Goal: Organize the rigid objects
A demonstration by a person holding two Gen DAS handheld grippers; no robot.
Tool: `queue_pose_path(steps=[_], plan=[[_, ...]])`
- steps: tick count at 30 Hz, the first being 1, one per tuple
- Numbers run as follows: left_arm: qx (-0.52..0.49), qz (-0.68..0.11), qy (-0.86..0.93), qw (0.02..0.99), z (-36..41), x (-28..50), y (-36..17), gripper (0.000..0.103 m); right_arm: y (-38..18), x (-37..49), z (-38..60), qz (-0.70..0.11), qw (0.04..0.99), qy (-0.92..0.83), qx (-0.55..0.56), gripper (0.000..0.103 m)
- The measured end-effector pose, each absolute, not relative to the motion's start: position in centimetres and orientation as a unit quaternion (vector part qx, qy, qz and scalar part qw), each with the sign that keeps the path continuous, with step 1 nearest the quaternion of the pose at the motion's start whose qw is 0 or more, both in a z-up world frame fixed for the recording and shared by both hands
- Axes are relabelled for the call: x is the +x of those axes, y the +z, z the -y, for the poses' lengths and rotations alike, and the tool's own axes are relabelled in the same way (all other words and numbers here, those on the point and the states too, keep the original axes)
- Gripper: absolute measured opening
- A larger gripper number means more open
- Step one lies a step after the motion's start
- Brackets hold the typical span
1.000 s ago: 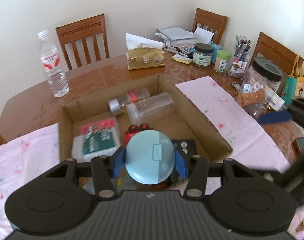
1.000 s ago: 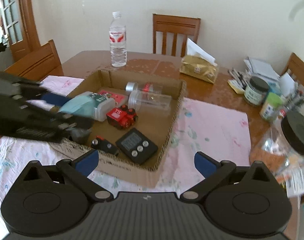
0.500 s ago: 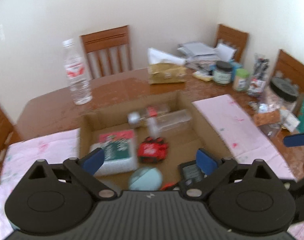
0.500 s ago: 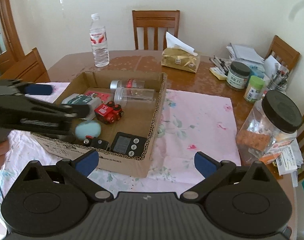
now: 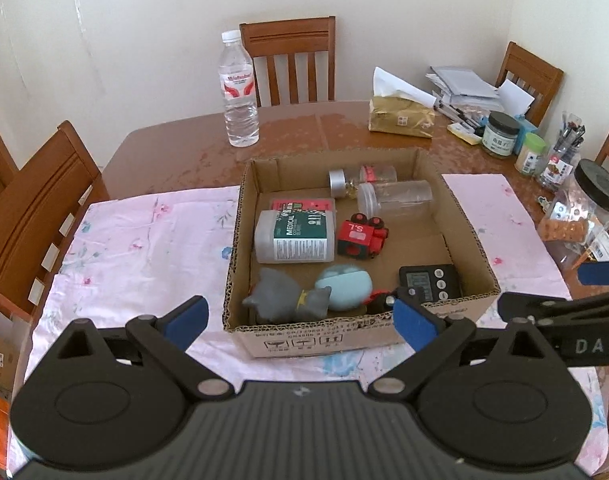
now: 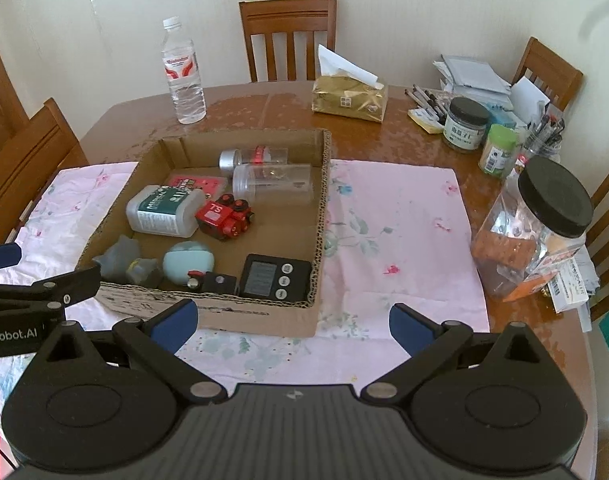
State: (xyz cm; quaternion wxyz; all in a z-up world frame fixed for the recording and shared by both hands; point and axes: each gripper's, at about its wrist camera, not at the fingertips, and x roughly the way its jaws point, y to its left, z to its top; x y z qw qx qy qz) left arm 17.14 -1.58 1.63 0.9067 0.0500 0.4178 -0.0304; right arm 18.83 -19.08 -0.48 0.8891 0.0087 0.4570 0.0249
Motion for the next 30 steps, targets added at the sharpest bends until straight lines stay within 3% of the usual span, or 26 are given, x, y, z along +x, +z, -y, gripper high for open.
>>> queue_pose_path(steps=[30], plan=[[0.058, -0.423, -0.006, 0.904, 1.02, 17.72, 2.38, 0.099, 0.24, 19.22, 18.46, -0.450, 0.893, 0.007, 0.003, 0.103]])
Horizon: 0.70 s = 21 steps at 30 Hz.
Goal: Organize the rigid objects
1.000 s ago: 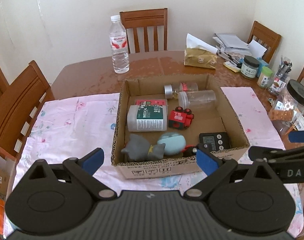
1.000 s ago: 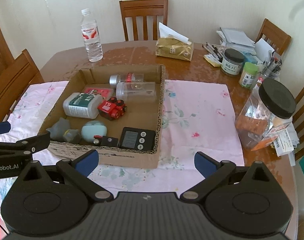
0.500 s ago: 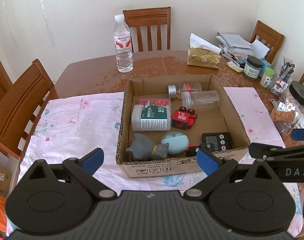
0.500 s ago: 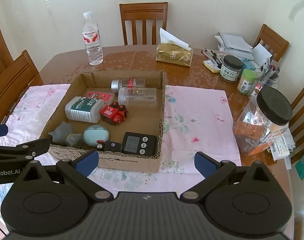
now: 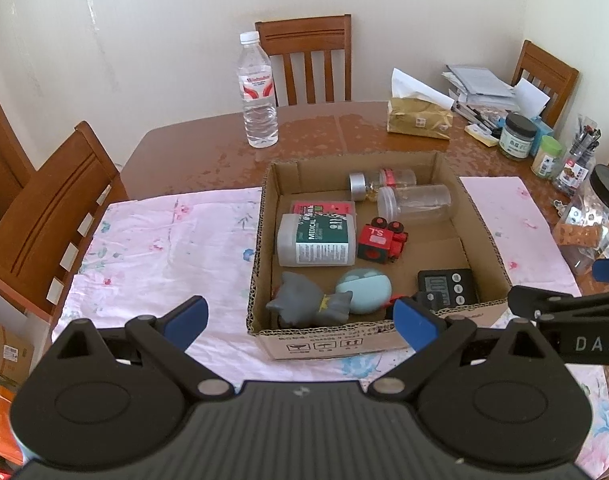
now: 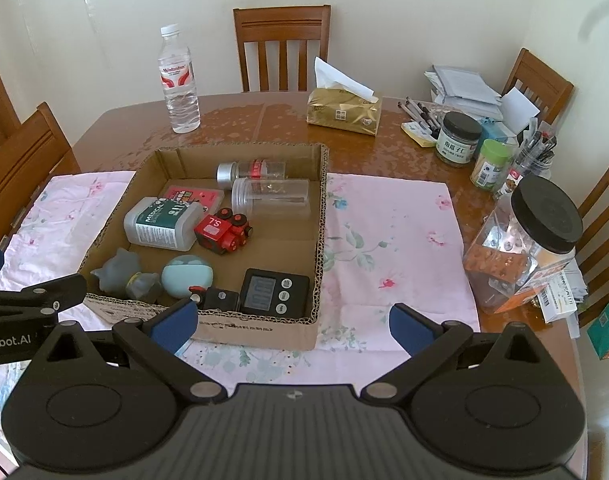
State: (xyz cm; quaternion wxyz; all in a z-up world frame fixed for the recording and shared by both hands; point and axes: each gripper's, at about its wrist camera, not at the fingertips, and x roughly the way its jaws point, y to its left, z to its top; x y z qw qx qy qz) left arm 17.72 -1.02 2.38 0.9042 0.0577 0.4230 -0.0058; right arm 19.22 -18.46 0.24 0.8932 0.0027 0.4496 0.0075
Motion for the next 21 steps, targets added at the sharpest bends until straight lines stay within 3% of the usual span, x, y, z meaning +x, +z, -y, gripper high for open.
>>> queue_pose_path(steps=[21], plan=[[0.056, -0.423, -0.001, 0.904, 0.92, 17.49, 2.49, 0.099, 0.21, 18.94, 18.00, -0.449, 0.894, 0.002, -0.011, 0.103]])
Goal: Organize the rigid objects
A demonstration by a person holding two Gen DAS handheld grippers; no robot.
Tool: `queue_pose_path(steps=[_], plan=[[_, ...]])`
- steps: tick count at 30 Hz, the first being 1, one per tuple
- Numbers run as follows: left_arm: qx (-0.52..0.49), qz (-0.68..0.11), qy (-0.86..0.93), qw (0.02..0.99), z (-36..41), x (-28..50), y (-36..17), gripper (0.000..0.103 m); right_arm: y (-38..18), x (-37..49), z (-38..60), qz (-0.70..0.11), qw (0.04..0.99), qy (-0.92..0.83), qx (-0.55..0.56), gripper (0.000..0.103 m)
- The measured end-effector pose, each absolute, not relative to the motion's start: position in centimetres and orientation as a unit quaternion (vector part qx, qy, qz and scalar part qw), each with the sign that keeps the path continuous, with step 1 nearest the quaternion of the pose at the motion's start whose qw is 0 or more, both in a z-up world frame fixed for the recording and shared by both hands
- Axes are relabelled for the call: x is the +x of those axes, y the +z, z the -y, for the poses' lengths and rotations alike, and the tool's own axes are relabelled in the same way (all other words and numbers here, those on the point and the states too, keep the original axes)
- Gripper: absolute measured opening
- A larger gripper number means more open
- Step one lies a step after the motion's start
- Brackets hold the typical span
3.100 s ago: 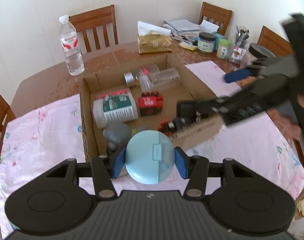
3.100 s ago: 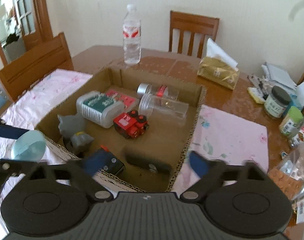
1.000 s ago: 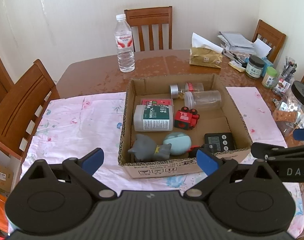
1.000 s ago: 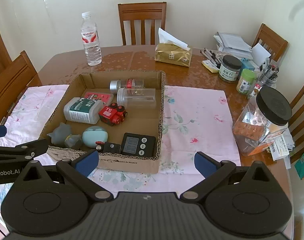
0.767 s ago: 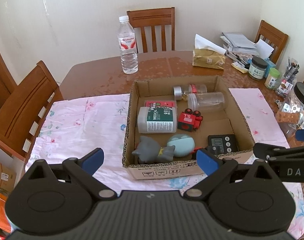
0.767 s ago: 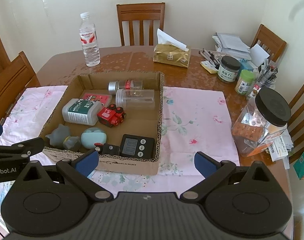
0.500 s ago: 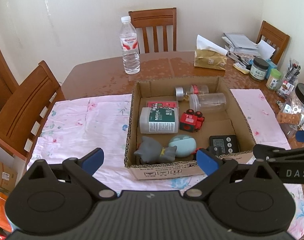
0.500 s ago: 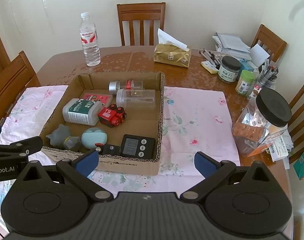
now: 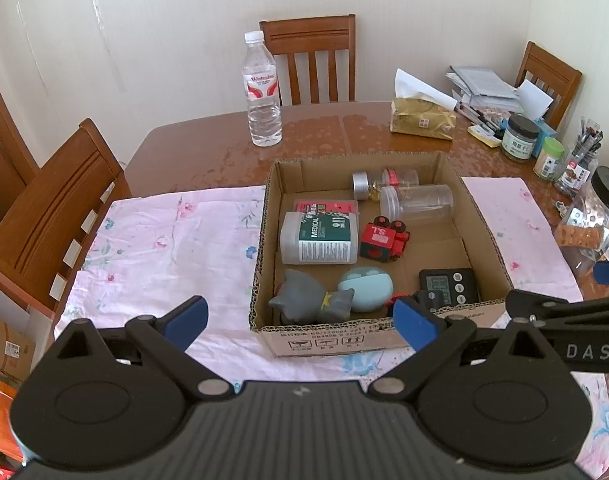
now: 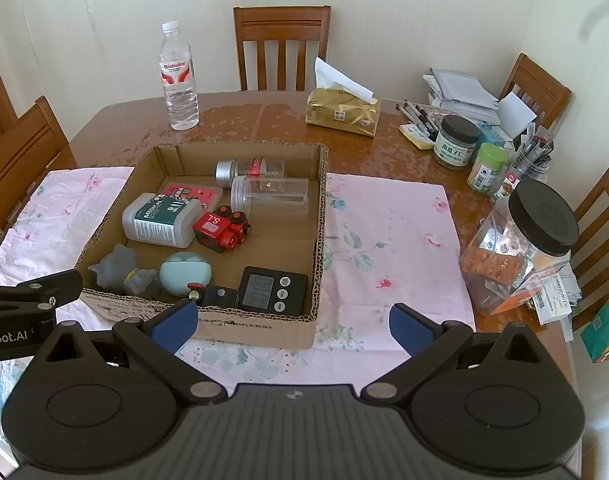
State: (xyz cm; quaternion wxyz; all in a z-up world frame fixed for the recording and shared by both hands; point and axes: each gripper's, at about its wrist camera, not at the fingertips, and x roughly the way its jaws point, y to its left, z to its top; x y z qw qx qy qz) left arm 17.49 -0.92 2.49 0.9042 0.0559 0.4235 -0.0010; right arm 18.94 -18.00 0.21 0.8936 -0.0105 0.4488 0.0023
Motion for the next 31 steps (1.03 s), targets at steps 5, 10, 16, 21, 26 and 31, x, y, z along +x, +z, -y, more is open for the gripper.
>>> queue_pose_path(steps=[5, 10, 16, 21, 26, 31], plan=[[0.056, -0.423, -0.001, 0.904, 0.93, 17.47, 2.50, 0.099, 0.24, 18.88, 17.98, -0.449, 0.893, 0.001, -0.011, 0.103], [0.056, -0.424, -0.001, 0.904, 0.93, 17.45, 2.54, 0.099, 0.27, 18.82, 17.98, -0.449, 0.894, 0.000, -0.013, 0.103], [0.056, -0.423, 0.000, 0.904, 0.99, 17.41, 2.56, 0.099, 0.34, 18.77, 18.01, -0.448, 0.894, -0.001, -0.014, 0.103], [0.056, -0.423, -0.001, 0.904, 1.00, 17.39, 2.59, 0.099, 0.36, 18.82, 17.97, -0.449, 0.894, -0.001, -0.014, 0.103], [0.055, -0.423, -0.002, 0.904, 0.99, 17.35, 2.68, 0.099, 0.48, 18.83, 18.05, -0.447, 0.894, -0.001, -0.014, 0.103], [0.055, -0.423, -0.003, 0.905, 1.02, 17.36, 2.67, 0.099, 0.52, 18.84, 18.06, -0.447, 0.894, -0.001, -0.015, 0.103]])
